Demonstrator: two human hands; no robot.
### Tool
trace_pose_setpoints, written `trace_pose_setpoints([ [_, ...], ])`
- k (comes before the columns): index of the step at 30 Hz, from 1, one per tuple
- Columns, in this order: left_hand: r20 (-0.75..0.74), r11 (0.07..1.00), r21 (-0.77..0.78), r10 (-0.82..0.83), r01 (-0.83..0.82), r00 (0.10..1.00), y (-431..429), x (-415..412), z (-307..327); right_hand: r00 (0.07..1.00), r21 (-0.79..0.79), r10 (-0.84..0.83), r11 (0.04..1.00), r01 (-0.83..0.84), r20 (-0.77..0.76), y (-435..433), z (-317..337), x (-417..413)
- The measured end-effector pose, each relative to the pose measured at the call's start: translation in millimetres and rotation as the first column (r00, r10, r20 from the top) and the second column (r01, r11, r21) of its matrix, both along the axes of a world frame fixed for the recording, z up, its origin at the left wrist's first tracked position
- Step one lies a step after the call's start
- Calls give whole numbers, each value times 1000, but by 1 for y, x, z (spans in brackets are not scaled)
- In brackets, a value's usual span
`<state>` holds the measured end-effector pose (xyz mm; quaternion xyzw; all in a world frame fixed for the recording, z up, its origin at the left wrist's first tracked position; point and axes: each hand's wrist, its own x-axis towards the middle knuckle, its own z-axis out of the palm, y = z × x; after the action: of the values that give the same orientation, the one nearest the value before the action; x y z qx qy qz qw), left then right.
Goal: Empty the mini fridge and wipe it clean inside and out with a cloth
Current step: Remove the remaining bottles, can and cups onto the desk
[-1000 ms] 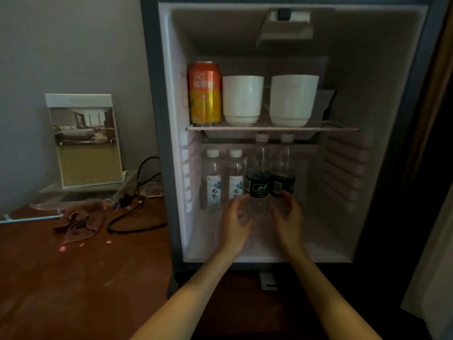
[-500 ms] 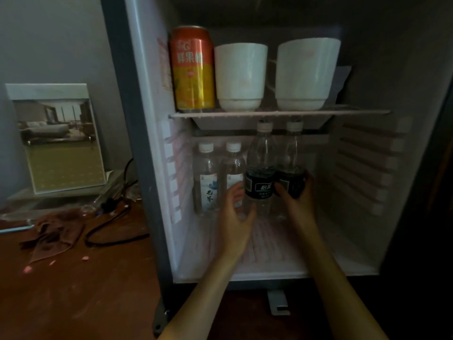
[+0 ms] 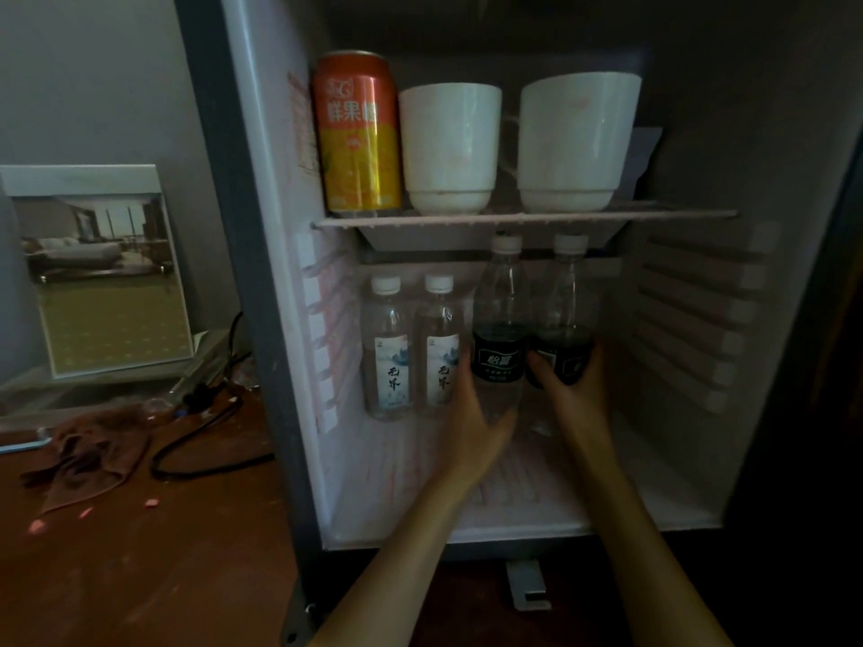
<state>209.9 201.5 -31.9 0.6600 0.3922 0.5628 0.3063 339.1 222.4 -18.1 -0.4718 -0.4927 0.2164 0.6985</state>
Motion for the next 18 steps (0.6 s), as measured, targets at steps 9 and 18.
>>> trace_pose_setpoints([
  [9,-23,1000,-1,31,-31,999,6,3,-1,987,28,70,997,-66,-142,-1,5,-1],
  [18,-97,994,45,100,-96,990,8,4,-2,983,41,46,998,-39,-178,-7,8,0],
])
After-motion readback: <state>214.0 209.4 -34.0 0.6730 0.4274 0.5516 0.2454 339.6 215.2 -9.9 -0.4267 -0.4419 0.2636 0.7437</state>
